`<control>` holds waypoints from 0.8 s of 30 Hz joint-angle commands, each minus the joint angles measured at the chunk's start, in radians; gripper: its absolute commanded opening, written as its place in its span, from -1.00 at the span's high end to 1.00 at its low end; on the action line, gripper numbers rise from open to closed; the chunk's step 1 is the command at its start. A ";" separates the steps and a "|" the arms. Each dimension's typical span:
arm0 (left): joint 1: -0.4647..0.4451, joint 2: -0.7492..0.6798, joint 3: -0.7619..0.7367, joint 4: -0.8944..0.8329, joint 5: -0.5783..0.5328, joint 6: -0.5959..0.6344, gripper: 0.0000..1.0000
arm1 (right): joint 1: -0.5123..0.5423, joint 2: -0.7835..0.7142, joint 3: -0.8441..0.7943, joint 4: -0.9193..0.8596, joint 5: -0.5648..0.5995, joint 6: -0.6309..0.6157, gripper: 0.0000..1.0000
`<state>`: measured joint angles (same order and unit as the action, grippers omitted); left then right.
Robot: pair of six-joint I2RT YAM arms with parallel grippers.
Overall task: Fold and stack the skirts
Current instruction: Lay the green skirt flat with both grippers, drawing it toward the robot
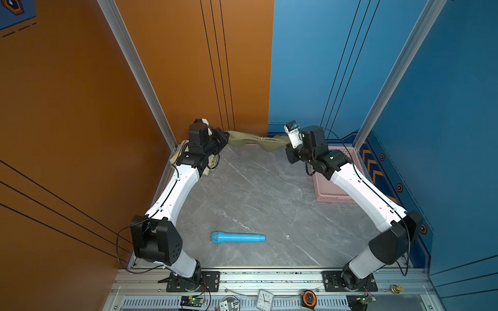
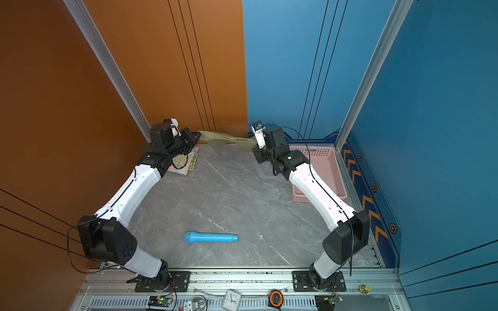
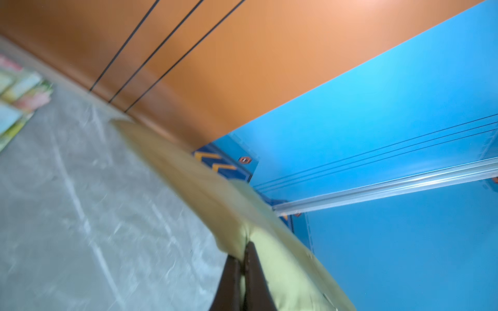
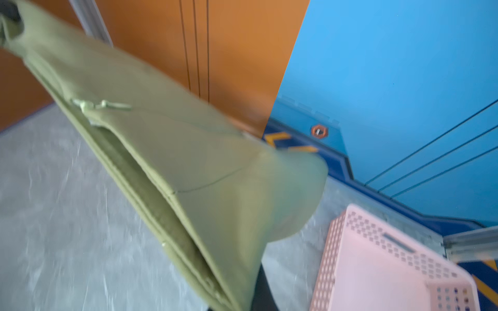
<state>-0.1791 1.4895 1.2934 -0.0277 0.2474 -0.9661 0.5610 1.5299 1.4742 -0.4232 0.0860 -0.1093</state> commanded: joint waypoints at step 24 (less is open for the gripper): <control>-0.157 0.117 -0.195 -0.451 -0.312 0.376 -0.76 | -0.034 0.026 -0.446 -0.035 -0.062 0.864 -0.33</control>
<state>-0.3138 1.5604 1.0435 -0.3908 0.0090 -0.6636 0.5377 1.5421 1.0088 -0.4191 -0.0204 0.6346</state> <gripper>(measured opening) 0.881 0.676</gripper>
